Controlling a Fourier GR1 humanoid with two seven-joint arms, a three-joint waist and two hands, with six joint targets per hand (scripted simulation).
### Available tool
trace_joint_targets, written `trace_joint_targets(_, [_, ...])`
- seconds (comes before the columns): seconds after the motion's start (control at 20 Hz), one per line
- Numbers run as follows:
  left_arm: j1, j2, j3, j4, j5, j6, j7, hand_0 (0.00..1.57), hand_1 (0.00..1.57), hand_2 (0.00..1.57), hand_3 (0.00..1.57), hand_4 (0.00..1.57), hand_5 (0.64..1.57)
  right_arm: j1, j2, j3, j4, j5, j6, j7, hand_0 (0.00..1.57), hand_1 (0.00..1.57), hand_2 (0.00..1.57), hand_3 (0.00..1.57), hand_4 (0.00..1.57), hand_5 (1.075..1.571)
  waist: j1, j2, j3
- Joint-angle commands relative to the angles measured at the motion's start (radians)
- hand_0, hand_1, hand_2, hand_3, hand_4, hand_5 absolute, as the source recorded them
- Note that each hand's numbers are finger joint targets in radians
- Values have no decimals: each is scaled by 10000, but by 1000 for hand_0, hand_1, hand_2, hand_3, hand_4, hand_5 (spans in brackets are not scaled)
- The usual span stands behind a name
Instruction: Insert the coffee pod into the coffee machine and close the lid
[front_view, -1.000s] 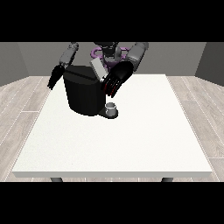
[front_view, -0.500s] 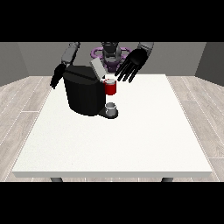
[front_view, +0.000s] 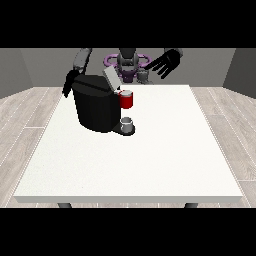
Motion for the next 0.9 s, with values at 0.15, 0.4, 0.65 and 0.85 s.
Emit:
trace_joint_targets(0.15, [2564, -1469, 1293, 139, 2016, -535, -418, 0, 0, 0, 0, 394, 1571, 1431, -291, -308, 246, -163, 214, -269, 0, 0, 0, 0, 0, 1571, 1193, -2001, 15])
trace_joint_targets(0.4, [4235, -1758, 1065, 91, 1952, -285, -168, 0, 0, 0, 0, 323, 1571, 1583, 280, 445, -787, -20, 328, 241, 0, 0, 0, 0, 0, 1571, 1005, -3114, 12])
trace_joint_targets(0.65, [4546, -2002, 1095, -8, 2203, -165, 107, 0, 0, 0, 0, 414, 1571, 726, 732, 1187, -1751, -330, 1097, 731, 0, 0, 0, 0, 0, 1571, 1077, -3543, 12])
trace_joint_targets(0.85, [4968, -1601, 1358, -509, 2777, -742, 137, 0, 0, 0, 0, 368, 1571, 383, 218, 1106, -2223, -531, 1613, 752, 0, 0, 0, 0, 62, 1571, 1349, -3280, 17])
